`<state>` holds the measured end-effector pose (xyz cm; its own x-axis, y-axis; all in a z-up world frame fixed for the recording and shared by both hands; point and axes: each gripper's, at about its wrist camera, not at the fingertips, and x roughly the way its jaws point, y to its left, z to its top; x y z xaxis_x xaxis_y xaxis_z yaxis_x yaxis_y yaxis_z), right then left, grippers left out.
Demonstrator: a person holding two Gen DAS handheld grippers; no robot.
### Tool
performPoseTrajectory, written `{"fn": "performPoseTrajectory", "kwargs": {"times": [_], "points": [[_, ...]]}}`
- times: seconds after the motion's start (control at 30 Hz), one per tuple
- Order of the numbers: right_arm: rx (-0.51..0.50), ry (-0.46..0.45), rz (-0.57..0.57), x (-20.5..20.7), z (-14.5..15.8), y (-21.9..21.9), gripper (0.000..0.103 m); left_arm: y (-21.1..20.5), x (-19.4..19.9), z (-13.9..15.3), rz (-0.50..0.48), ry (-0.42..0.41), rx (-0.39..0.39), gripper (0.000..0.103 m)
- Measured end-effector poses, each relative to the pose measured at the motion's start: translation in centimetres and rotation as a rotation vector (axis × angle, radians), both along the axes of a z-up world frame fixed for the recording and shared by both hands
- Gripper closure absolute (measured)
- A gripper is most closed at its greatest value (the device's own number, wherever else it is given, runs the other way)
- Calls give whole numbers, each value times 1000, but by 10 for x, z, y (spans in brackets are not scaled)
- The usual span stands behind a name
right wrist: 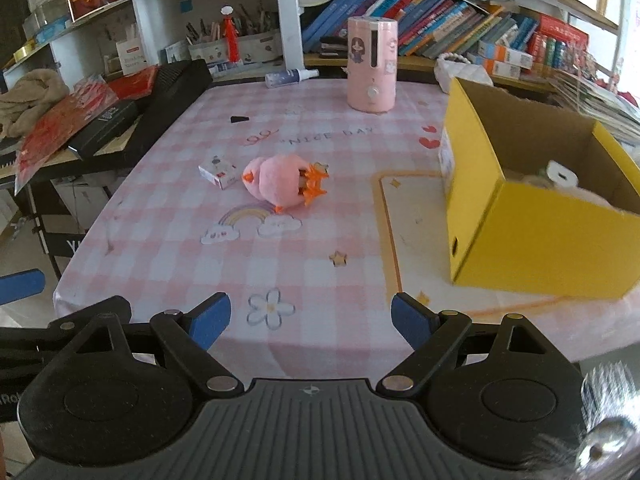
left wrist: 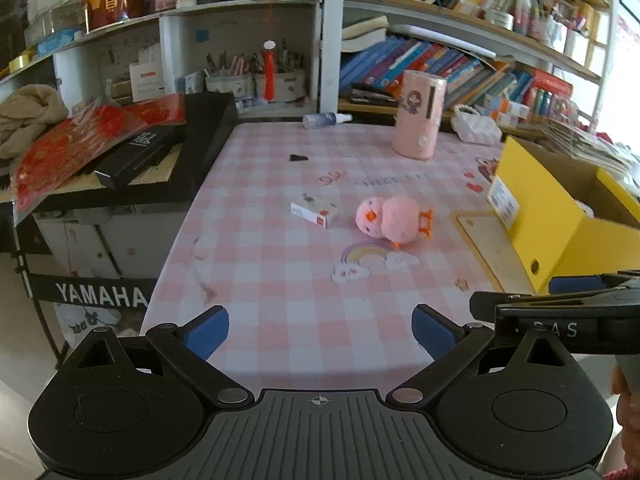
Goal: Organize objects
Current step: 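Move both open grippers toward the pink plush chick and small white box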
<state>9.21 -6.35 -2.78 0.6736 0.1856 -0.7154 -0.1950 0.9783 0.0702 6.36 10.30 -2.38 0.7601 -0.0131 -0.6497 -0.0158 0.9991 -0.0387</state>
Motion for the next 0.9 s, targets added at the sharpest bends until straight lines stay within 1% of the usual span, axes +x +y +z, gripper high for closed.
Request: {"fn": "performPoseTrajectory", "kwargs": {"times": [0.13, 0.33, 0.6, 0.9], "points": [[10, -2, 14, 25, 1, 0, 16, -1, 19, 1, 9, -7, 13, 4], [12, -12, 63, 62, 1, 4, 17, 1, 47, 2, 58, -19, 7, 4], [18, 15, 113, 108, -6, 11, 18, 5, 77, -3, 114, 13, 14, 4], [18, 60, 154, 146, -21, 21, 18, 11, 101, -9, 167, 48, 23, 4]]}}
